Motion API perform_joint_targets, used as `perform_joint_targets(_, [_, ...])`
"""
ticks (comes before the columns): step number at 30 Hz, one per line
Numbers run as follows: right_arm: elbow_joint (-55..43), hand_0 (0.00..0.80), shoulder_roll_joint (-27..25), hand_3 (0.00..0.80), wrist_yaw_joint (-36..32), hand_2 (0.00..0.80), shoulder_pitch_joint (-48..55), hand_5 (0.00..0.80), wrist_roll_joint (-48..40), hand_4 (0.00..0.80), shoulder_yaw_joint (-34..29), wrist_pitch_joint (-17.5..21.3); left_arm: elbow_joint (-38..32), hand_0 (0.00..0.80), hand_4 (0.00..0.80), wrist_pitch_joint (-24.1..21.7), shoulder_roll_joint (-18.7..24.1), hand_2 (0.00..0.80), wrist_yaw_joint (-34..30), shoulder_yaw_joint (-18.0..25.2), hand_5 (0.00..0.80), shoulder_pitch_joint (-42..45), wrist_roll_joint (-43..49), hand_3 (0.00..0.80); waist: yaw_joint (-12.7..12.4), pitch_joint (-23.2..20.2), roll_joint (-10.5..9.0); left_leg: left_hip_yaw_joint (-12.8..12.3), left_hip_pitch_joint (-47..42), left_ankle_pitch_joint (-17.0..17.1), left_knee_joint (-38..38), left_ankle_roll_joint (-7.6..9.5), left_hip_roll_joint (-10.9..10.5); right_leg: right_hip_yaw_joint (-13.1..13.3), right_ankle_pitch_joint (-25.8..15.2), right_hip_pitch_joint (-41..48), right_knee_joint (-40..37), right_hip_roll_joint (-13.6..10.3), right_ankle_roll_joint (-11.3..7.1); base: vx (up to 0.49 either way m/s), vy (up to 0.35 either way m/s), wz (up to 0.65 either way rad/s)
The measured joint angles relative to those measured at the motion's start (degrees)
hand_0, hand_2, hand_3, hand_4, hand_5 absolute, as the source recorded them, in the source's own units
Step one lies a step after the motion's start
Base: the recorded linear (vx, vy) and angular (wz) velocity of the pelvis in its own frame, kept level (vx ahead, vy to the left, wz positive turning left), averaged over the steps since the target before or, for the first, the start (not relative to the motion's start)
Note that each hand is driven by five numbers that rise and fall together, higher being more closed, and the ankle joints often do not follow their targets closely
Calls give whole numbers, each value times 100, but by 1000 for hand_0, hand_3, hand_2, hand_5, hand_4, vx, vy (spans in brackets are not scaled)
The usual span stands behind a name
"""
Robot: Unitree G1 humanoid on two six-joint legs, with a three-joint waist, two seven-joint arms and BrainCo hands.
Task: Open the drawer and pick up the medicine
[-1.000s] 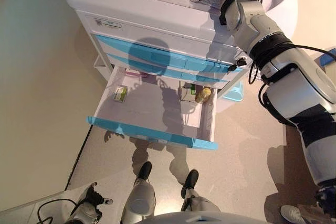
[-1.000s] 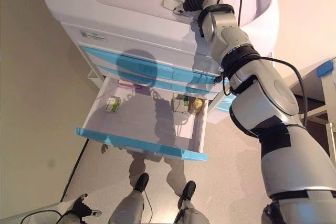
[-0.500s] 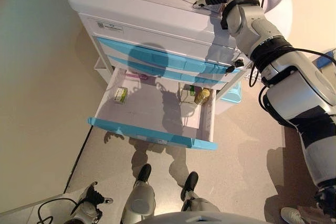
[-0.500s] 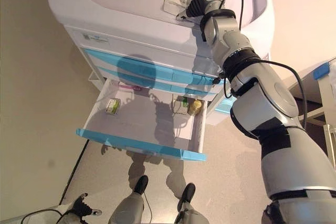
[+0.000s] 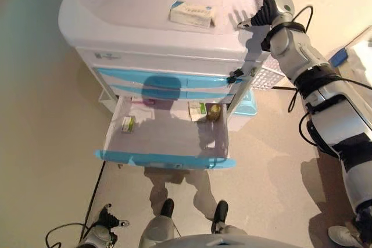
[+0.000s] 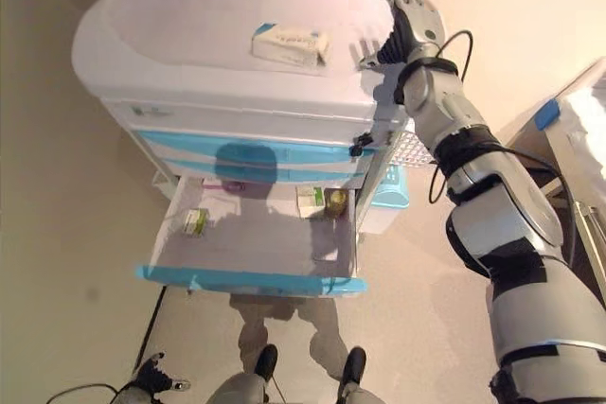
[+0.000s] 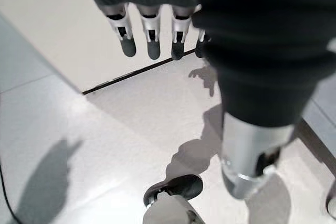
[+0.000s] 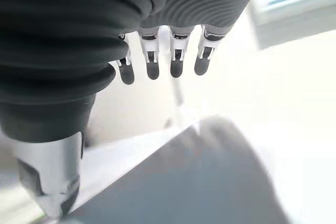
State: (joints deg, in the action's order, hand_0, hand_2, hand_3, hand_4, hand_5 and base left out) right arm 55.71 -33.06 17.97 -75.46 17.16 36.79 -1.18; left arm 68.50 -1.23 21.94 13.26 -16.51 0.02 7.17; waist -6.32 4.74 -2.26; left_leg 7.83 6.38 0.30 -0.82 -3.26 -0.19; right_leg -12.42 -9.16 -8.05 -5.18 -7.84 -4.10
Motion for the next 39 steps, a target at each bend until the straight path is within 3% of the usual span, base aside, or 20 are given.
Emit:
perform_joint_targets(7, [-423, 0, -391, 0, 8, 0, 744, 0, -218, 0, -476, 45, 4, 0, 0, 56, -105, 0, -116, 111, 0, 145, 57, 0, 260, -223, 115, -182, -357, 8, 162, -4, 75, 121, 40, 194, -3, 55, -12, 24, -12, -15])
perform_joint_targets(16, [-1030, 0, -693, 0, 86, 0, 1696, 0, -421, 0, -1227, 83, 1, 0, 0, 90, -218, 0, -192, 195, 0, 360, 103, 0, 373, -472, 277, -341, -598, 14, 330, 5, 146, 214, 41, 281, -5, 80, -2, 17, -12, -8])
perform_joint_targets(26, [-1273, 0, -728, 0, 135, 0, 3362, 0, -734, 0, -2213, 68, -188, 0, 0, 98, -345, 0, -214, 205, 0, 391, 104, 0, 390, -527, 383, -427, -805, 16, 456, 12, 186, 255, 80, 394, -30, 109, -14, 4, -5, -3])
perform_joint_targets(39, [-1584, 0, -663, 0, -50, 0, 5486, 0, -839, 0, -3300, 68, -787, 0, 0, 71, -483, 0, -508, 200, 0, 369, 110, 0, 729, -435, 718, -571, -1017, 14, 578, 20, 222, 394, 122, 490, -36, 156, -42, 6, -3, -5])
